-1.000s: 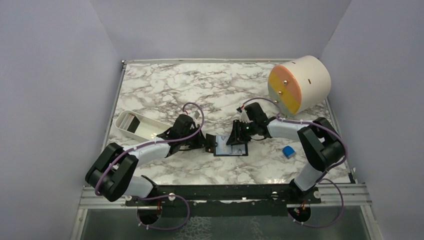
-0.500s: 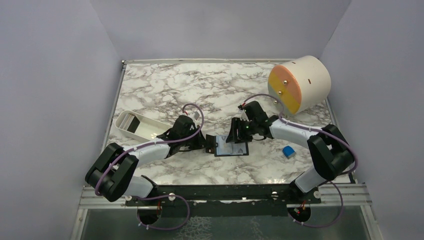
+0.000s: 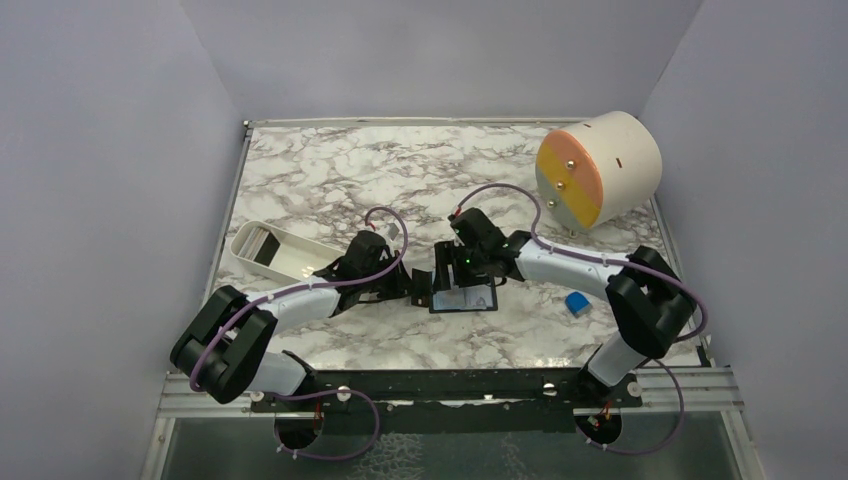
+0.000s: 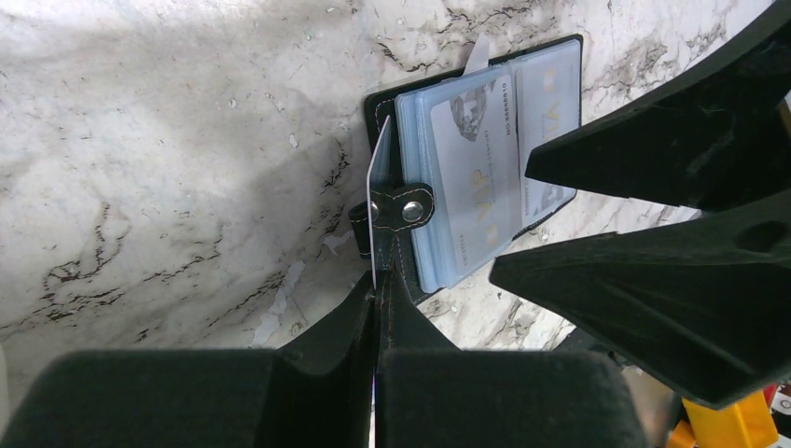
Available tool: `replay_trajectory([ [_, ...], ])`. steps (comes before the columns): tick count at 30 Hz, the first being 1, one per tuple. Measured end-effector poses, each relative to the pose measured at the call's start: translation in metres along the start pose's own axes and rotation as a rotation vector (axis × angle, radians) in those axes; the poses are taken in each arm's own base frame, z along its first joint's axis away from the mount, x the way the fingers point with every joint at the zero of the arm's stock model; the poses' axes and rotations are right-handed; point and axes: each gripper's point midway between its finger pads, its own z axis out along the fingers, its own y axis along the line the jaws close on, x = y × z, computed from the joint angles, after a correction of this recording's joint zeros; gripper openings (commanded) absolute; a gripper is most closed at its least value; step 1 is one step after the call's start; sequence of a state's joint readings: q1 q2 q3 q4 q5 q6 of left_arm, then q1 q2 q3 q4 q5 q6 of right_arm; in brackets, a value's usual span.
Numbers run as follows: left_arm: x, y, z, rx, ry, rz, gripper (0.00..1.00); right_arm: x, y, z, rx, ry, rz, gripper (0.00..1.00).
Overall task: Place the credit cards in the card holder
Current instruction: Insert the credit card into the card holder, then turn over the card holder at the center of the board.
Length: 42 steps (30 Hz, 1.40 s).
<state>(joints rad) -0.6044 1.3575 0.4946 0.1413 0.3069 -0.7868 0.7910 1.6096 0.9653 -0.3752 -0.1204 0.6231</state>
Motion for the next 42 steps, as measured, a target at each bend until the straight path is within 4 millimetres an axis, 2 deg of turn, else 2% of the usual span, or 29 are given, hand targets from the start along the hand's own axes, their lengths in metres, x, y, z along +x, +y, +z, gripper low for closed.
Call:
replay_trajectory([
  [13,0.0,0.0,0.0,0.0,0.0,0.0,0.0,0.009,-0.006,0.015,0.139,0.005,-0.062,0.72],
  [25,0.001,0.0,0.0,0.001,-0.002,0.001,0.0,0.011,-0.01,0.021,0.194,0.007,-0.085,0.67],
  [34,0.001,0.0,0.0,0.003,-0.003,0.001,0.0,0.013,-0.01,0.024,0.204,0.009,-0.092,0.7],
  [42,0.001,0.001,0.0,0.002,-0.002,0.001,0.0,0.011,-0.012,0.025,0.237,-0.003,-0.104,0.65],
])
